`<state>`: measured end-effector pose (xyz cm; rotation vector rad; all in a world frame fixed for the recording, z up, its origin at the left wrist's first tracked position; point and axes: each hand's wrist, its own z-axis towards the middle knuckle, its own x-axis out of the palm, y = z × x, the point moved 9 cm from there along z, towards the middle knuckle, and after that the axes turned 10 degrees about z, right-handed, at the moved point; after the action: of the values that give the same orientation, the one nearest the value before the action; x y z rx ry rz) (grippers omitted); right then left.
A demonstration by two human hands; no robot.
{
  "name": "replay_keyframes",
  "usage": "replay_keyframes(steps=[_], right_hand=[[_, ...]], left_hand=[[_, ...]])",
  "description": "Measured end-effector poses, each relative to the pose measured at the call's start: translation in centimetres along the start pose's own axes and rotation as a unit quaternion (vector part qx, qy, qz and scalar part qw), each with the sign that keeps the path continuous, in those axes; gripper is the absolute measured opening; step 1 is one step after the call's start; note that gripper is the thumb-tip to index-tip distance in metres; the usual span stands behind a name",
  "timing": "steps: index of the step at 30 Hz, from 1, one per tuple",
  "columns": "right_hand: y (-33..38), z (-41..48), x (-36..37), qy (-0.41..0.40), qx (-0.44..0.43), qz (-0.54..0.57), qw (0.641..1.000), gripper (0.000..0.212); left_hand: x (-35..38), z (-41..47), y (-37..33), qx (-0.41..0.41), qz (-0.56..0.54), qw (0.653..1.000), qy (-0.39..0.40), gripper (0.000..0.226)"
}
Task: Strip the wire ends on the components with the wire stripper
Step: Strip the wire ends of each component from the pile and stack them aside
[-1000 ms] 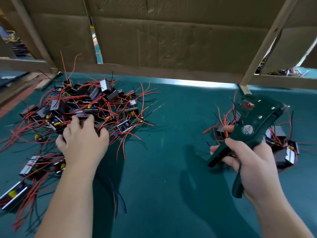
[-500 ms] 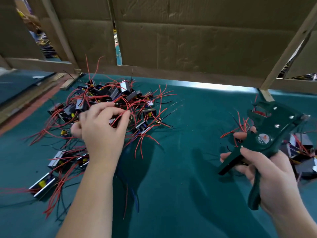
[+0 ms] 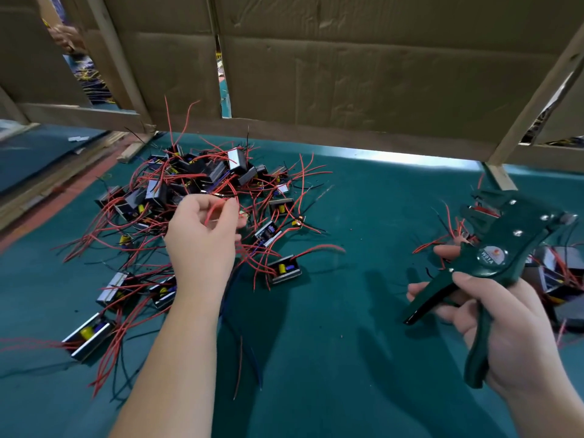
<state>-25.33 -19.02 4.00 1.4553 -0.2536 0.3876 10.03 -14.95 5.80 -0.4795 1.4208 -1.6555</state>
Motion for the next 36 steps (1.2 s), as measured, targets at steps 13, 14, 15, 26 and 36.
replay_keyframes(steps=[13, 14, 15, 26, 36], right_hand=[[-0.2, -0.2, 0.1, 0.002, 0.002, 0.016, 1.0, 0.025], [-0.2, -0.2, 0.2, 0.004, 0.001, 0.017, 1.0, 0.025], [-0.2, -0.3, 0.3, 0.005, 0.002, 0.018, 1.0, 0.025], [-0.5, -0.7, 1.2, 0.007, 0.035, 0.034, 0.999, 0.024], [-0.8, -2.1, 3.7, 0.101, 0.006, 0.056, 0.993, 0.056]], left_hand=[[1.0, -6.0, -9.4, 0.413, 0.171, 0.894, -0.028, 0.02], [2.7, -6.6, -9.3, 0.422, 0.191, 0.886, 0.033, 0.02], [4.9, -7.1, -8.7, 0.413, 0.235, 0.874, 0.106, 0.022], [8.8, -7.1, -3.8, 0.215, 0.148, 0.919, 0.295, 0.007], [8.5, -6.7, -1.8, -0.146, -0.165, 0.93, 0.295, 0.023]])
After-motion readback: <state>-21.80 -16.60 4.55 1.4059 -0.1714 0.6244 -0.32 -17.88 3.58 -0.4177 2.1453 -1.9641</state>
